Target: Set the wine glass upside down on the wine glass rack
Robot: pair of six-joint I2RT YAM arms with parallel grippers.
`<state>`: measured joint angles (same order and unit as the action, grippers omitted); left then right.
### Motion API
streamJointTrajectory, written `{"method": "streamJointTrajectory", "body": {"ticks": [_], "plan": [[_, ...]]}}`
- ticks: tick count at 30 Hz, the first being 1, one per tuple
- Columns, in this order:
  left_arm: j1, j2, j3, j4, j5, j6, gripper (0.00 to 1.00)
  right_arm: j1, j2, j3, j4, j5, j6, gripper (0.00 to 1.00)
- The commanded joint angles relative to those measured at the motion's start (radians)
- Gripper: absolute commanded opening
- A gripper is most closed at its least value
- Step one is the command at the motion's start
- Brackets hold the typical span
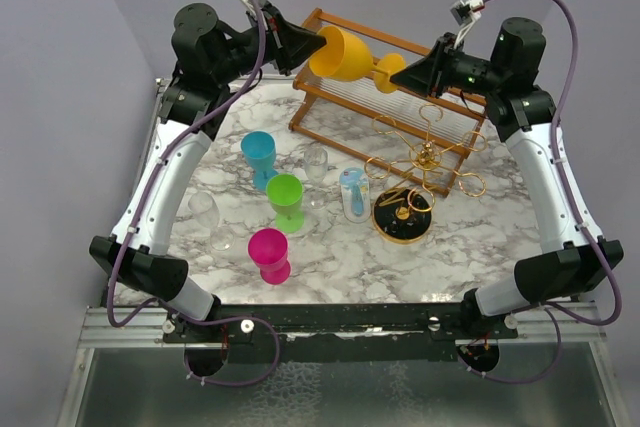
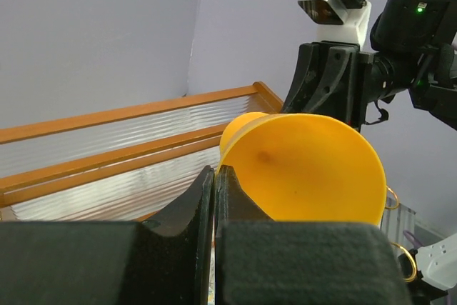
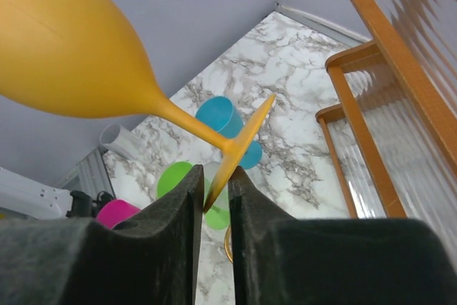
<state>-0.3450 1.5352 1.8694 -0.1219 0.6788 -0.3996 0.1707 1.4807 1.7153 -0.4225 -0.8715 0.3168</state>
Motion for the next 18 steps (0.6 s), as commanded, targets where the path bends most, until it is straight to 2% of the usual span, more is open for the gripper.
{"method": "streamJointTrajectory", "body": {"ticks": [1, 3, 9, 15, 18], "plan": [[-0.019, -0.017, -0.010, 0.018, -0.027, 0.047, 0.00, 0.006, -0.006, -0.025, 0.041, 0.047, 0.043, 0.12], [-0.021, -0.022, -0.022, 0.018, -0.028, 0.061, 0.00, 0.006, -0.014, -0.030, 0.041, 0.086, 0.044, 0.01], [-0.022, -0.054, -0.060, -0.015, -0.051, 0.097, 0.21, 0.003, -0.037, -0.032, 0.021, 0.214, 0.012, 0.01], [-0.022, -0.106, -0.086, -0.098, -0.123, 0.163, 0.56, -0.012, -0.041, 0.002, -0.015, 0.316, -0.055, 0.01], [-0.020, -0.135, -0.097, -0.158, -0.156, 0.221, 0.67, -0.018, -0.048, 0.004, -0.022, 0.370, -0.096, 0.01]]}}
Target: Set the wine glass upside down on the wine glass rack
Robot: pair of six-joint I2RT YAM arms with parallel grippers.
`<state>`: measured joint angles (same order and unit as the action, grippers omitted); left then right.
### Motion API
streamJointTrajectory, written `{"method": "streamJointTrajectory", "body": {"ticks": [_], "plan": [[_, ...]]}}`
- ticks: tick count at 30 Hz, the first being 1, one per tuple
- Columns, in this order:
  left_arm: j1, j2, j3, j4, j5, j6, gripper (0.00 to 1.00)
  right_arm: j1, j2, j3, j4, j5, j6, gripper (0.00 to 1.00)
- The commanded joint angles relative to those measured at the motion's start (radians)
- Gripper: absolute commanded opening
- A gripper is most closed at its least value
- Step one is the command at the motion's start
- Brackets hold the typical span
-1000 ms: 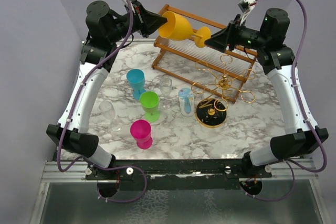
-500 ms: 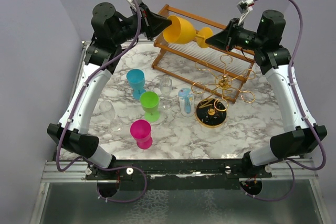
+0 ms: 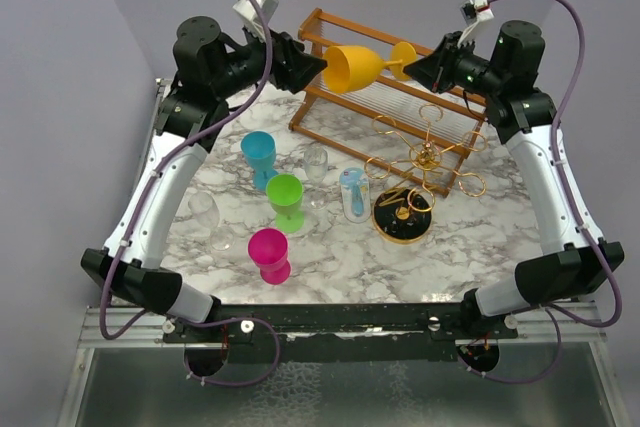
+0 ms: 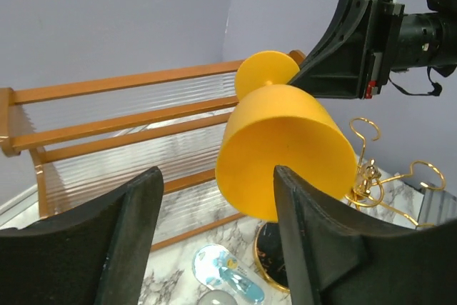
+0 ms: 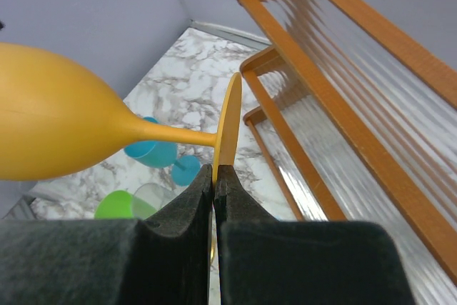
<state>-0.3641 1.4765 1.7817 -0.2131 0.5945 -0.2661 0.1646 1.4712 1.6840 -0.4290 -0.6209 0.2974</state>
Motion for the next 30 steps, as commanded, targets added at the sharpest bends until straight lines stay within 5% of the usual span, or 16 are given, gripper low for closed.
{"method": "streamJointTrajectory", "body": {"ticks": [1, 14, 21, 30], "plan": [[-0.002, -0.085, -0.012, -0.086, -0.084, 0.110, 0.69, -0.015, -0.042, 0.039, -0.020, 0.137, -0.088, 0.01], [-0.001, -0.172, -0.085, -0.282, -0.288, 0.347, 0.85, -0.022, -0.163, 0.071, 0.003, 0.393, -0.547, 0.01], [-0.001, -0.185, -0.124, -0.284, -0.355, 0.391, 0.91, -0.022, -0.175, 0.101, -0.029, 0.420, -0.916, 0.01], [0.004, -0.184, -0.140, -0.280, -0.367, 0.404, 0.93, -0.020, -0.154, 0.080, -0.029, 0.516, -1.124, 0.01]]}}
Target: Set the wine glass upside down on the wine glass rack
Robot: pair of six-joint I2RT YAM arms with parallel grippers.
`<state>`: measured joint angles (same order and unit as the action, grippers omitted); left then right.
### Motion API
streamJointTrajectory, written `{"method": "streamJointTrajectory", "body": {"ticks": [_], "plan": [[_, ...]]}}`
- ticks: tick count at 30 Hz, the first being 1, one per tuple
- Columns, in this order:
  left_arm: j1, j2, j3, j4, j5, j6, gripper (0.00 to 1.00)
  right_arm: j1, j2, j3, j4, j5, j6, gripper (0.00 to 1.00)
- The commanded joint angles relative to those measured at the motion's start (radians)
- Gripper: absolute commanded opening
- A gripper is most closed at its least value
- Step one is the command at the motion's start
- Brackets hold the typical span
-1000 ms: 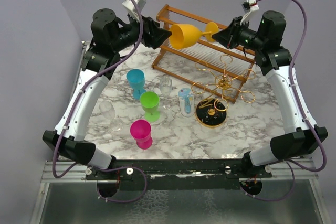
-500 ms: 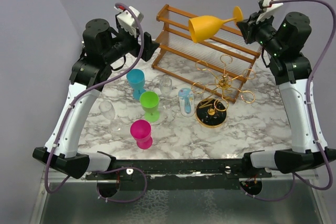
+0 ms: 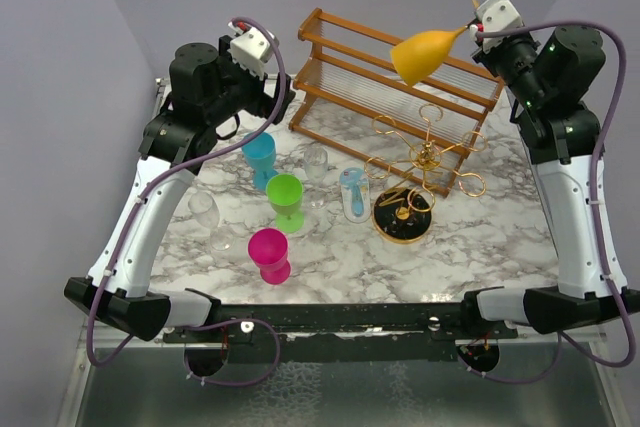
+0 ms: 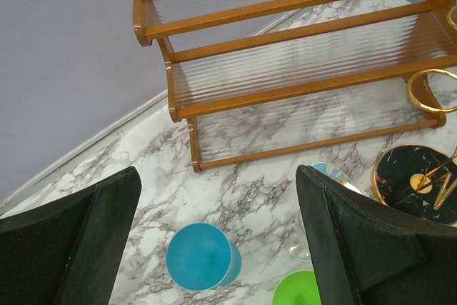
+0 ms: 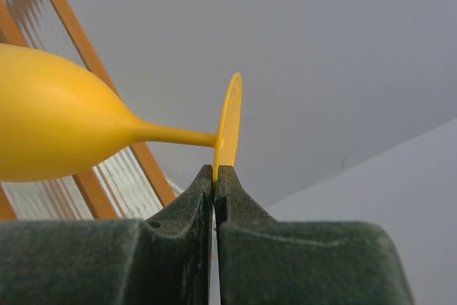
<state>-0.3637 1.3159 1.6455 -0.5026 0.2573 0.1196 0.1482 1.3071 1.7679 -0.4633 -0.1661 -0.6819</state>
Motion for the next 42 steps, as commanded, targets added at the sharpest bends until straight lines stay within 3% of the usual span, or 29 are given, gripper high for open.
{"method": "streamJointTrajectory", "body": {"ticks": [1, 7, 18, 42], "plan": [[0.005, -0.023, -0.003, 0.010, -0.030, 0.019, 0.93, -0.004, 0.014, -0.012, 0.001, 0.047, -0.168, 0.01], [0.008, -0.023, -0.004, 0.014, -0.028, 0.020, 0.93, -0.004, 0.042, -0.039, -0.017, -0.046, -0.263, 0.01], [0.024, -0.029, -0.009, 0.022, -0.008, 0.012, 0.93, 0.012, 0.069, -0.091, -0.047, -0.212, -0.292, 0.01], [0.032, -0.032, -0.029, 0.035, 0.015, 0.010, 0.93, 0.030, 0.028, -0.274, -0.046, -0.125, -0.453, 0.01]]}}
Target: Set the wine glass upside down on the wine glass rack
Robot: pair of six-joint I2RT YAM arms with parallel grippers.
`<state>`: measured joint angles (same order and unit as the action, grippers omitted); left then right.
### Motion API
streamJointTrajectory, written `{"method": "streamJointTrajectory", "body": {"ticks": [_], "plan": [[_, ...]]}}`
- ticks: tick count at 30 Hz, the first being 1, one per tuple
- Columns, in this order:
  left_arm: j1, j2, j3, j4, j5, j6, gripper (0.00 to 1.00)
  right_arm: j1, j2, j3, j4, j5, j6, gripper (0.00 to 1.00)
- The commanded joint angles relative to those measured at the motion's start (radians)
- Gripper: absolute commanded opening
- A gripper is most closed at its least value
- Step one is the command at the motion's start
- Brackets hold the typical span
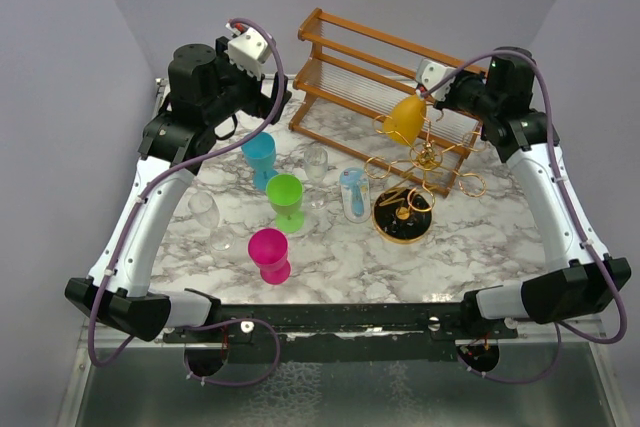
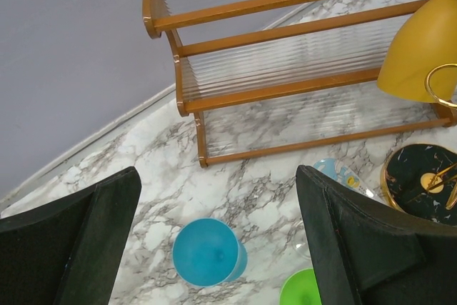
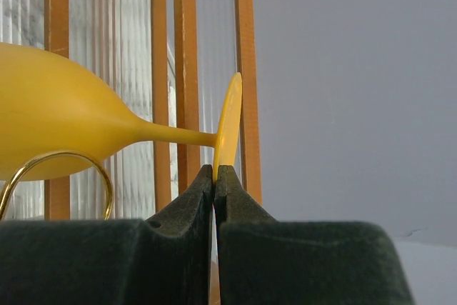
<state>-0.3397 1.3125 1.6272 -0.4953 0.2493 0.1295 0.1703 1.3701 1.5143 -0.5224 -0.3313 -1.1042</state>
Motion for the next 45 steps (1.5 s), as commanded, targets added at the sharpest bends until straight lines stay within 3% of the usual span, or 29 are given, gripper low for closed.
{"method": "streamJointTrajectory", "body": {"ticks": [1, 28, 45], "plan": [[0.007, -0.028, -0.011, 0.027, 0.024, 0.000, 0.93, 0.007, -0.039, -0.023, 0.013, 0.050, -0.035, 0.01], [0.008, -0.033, -0.034, 0.038, 0.048, -0.001, 0.93, 0.008, -0.145, -0.117, -0.080, 0.214, -0.113, 0.01], [0.008, -0.036, -0.043, 0.048, 0.048, 0.001, 0.93, 0.008, -0.178, -0.057, -0.257, 0.127, -0.167, 0.01]]}}
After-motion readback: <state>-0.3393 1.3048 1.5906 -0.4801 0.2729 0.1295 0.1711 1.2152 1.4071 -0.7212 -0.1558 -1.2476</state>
